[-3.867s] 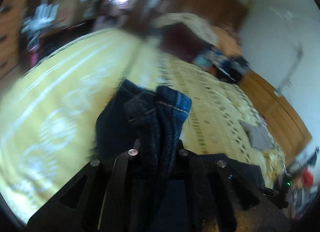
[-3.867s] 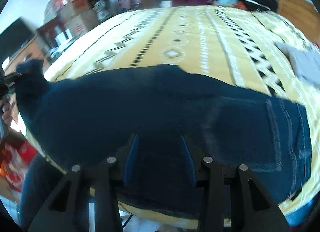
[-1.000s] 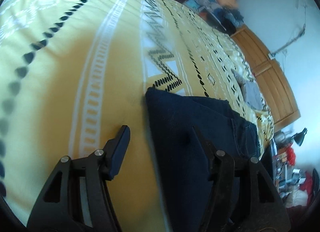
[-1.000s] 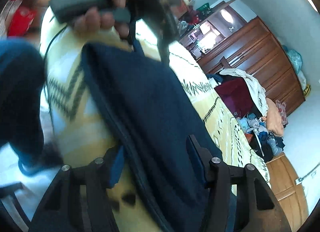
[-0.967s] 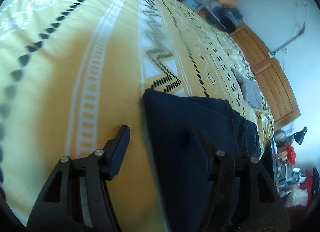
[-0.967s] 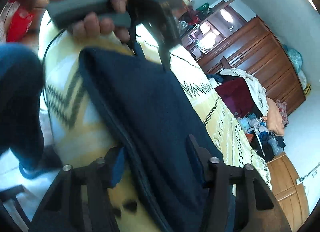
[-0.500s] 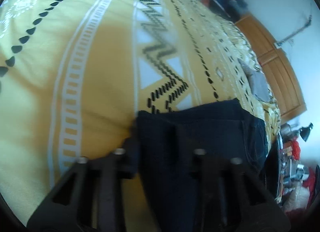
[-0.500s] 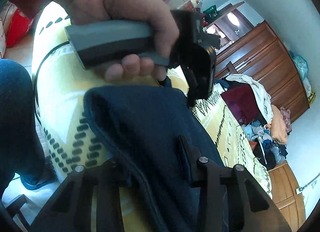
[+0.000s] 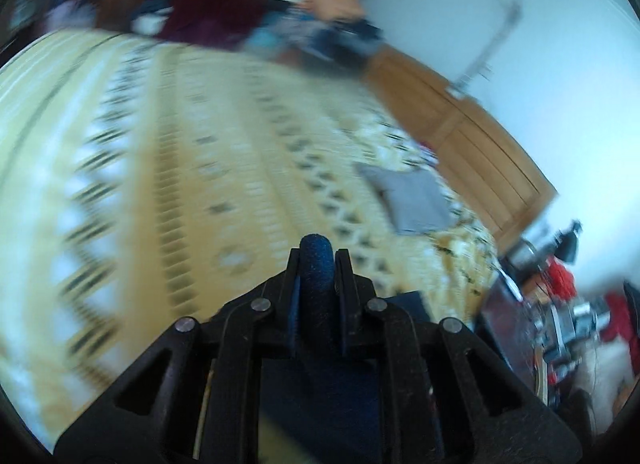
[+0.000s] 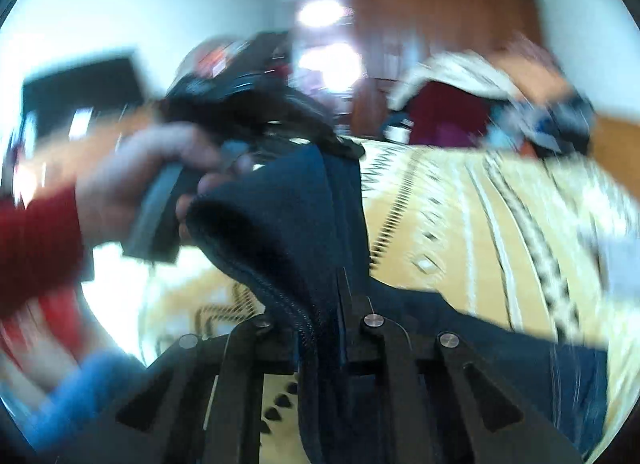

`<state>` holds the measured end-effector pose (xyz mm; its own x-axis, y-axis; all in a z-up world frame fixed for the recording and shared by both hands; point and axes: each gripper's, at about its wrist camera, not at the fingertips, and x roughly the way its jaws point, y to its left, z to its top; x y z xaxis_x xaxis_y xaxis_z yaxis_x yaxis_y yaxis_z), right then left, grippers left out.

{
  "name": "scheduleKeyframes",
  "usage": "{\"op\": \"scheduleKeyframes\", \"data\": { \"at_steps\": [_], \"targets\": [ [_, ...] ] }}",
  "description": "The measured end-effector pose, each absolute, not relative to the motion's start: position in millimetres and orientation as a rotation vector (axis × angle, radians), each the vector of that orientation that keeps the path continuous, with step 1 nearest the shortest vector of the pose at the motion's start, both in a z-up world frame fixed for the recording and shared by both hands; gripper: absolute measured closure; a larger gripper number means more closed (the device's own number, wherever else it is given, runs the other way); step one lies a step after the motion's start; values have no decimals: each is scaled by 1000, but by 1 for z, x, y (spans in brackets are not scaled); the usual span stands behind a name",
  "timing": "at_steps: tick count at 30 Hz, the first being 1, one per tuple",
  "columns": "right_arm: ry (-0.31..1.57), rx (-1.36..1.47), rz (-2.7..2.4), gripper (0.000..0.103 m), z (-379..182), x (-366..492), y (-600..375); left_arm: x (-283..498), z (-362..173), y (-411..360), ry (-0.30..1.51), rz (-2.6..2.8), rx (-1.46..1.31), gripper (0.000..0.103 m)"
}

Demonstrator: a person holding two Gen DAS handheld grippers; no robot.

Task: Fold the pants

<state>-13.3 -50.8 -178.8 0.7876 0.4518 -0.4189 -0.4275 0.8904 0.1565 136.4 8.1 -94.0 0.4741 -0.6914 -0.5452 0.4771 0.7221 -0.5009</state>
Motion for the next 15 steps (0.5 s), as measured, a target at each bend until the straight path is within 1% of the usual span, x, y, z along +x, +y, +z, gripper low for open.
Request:
{"op": "scheduleKeyframes", "data": {
  "at_steps": [4,5,8,11,15],
  "targets": [
    [515,396,384,89,-197,-11,-163,143,-105,-97,829,-848,-190,88],
    [524,450,365,89,-203,-11,-183,143,-116,-130,849,-874,-152,88],
    [560,638,278,89,-238,-15,-255,141,-154,-191,929,-903,-77,88],
    [601,777,199,89,-275,-24,-313,136,-190,-239,1006,-922,-24,88],
    [659,891,168,89,-317,-37,-357,120,-207,-286,1048,-940,44,87]
  ]
}}
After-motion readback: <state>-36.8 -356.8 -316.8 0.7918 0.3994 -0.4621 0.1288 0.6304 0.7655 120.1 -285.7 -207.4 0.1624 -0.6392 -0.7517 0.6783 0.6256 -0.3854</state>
